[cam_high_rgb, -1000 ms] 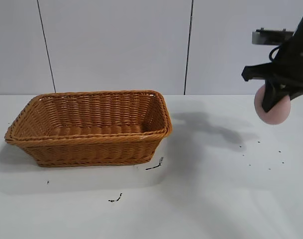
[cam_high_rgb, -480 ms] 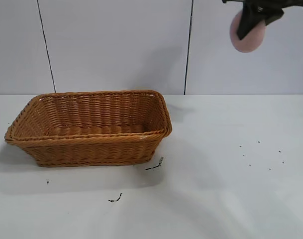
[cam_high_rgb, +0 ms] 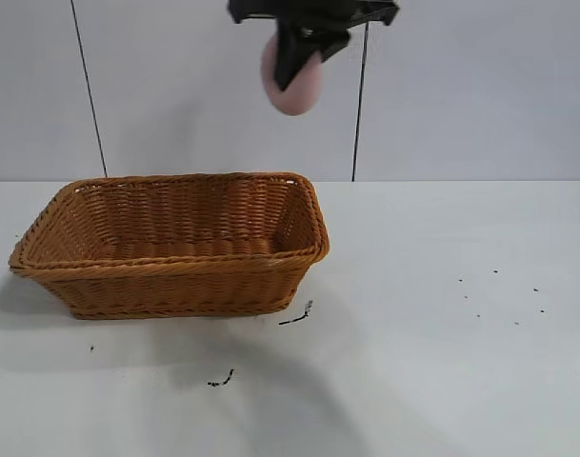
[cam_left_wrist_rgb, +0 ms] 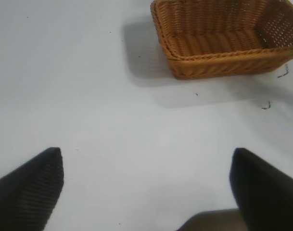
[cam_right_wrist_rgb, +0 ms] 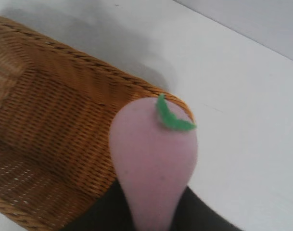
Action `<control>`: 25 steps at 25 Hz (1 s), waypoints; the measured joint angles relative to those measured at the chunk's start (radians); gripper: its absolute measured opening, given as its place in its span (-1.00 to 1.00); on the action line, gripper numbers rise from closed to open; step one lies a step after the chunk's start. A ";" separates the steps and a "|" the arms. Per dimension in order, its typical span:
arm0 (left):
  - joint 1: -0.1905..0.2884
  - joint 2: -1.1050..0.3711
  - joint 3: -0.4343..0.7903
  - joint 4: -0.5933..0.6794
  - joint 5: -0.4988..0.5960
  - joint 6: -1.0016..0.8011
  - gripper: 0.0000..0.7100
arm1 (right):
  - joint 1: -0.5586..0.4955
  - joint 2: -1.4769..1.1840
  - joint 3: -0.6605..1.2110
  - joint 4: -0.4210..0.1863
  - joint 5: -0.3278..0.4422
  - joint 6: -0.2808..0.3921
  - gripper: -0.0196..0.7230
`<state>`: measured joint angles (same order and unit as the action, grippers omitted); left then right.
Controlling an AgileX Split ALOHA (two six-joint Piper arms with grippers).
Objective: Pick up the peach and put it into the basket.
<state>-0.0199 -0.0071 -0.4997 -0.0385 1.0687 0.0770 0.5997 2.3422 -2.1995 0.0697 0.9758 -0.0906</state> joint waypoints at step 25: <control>0.000 0.000 0.000 0.000 0.000 0.000 0.95 | -0.008 0.121 -0.163 -0.001 0.086 -0.052 0.91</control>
<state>-0.0199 -0.0071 -0.4997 -0.0385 1.0687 0.0770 0.5912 2.4634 -2.3628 0.0683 1.0621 -0.1428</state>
